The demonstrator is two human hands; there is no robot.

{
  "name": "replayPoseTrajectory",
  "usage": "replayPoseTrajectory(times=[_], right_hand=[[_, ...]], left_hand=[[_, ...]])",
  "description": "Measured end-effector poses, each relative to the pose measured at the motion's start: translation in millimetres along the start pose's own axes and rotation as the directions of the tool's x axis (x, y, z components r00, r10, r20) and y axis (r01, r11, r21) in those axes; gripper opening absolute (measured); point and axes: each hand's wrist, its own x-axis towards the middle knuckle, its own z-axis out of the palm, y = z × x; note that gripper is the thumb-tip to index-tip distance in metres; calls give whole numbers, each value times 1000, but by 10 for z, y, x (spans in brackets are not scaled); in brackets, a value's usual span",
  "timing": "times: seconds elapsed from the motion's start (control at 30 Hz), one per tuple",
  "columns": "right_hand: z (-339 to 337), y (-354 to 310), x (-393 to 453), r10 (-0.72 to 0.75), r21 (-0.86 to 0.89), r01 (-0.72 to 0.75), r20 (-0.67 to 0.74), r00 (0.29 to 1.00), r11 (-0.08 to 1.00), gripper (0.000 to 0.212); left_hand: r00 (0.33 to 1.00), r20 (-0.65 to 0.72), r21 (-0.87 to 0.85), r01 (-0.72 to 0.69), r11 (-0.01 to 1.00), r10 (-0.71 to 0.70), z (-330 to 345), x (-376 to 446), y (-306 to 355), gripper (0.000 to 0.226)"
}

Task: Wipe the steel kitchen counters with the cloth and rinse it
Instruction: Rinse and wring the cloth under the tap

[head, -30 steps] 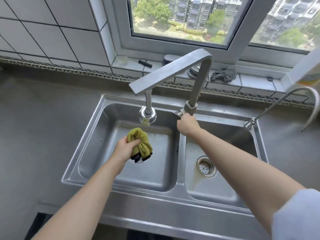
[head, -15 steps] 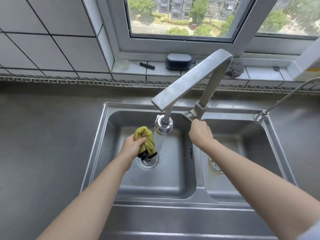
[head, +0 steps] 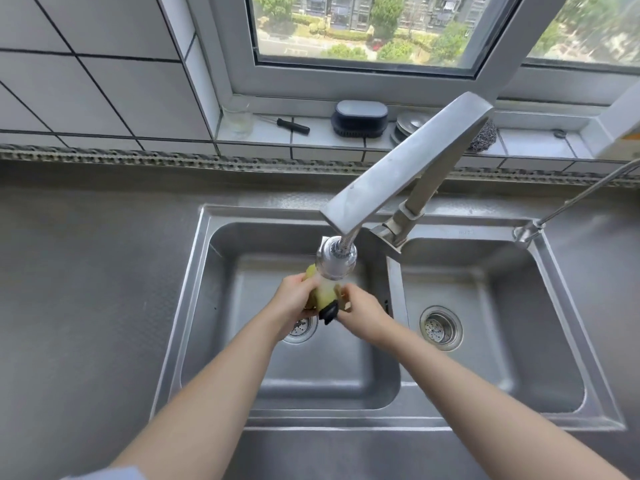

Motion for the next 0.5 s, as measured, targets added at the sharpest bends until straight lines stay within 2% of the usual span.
replayPoseTrajectory(times=[0.1, 0.17, 0.27, 0.33, 0.4, 0.47, 0.5], right_hand=[[-30, 112, 107, 159, 117, -153, -38, 987, 981, 5], [-79, 132, 156, 226, 268, -206, -46, 973, 941, 13], [-150, 100, 247, 382, 548, -316, -7, 924, 775, 12], [-173, 63, 302, 471, 667, -389, 63, 880, 636, 18], [-187, -7, 300, 486, 695, -425, 124, 865, 580, 18], [-174, -71, 282, 447, 657, -436, 165, 879, 615, 8], [-154, -93, 269, 420, 648, -431, 184, 889, 628, 15]], left_hand=[[999, 47, 63, 23, 998, -26, -122, 23, -34, 15], [999, 18, 128, 44, 991, -46, -254, 47, -64, 15], [995, -49, 153, 91, 984, -84, -478, 87, -133, 16], [991, -76, 116, 122, 986, -114, -607, 109, -186, 20], [984, -123, 52, 134, 990, -126, -687, 126, -233, 21], [974, -203, -17, 101, 995, -103, -722, 156, -262, 17], [964, -250, -62, 77, 995, -90, -727, 168, -273, 13]])
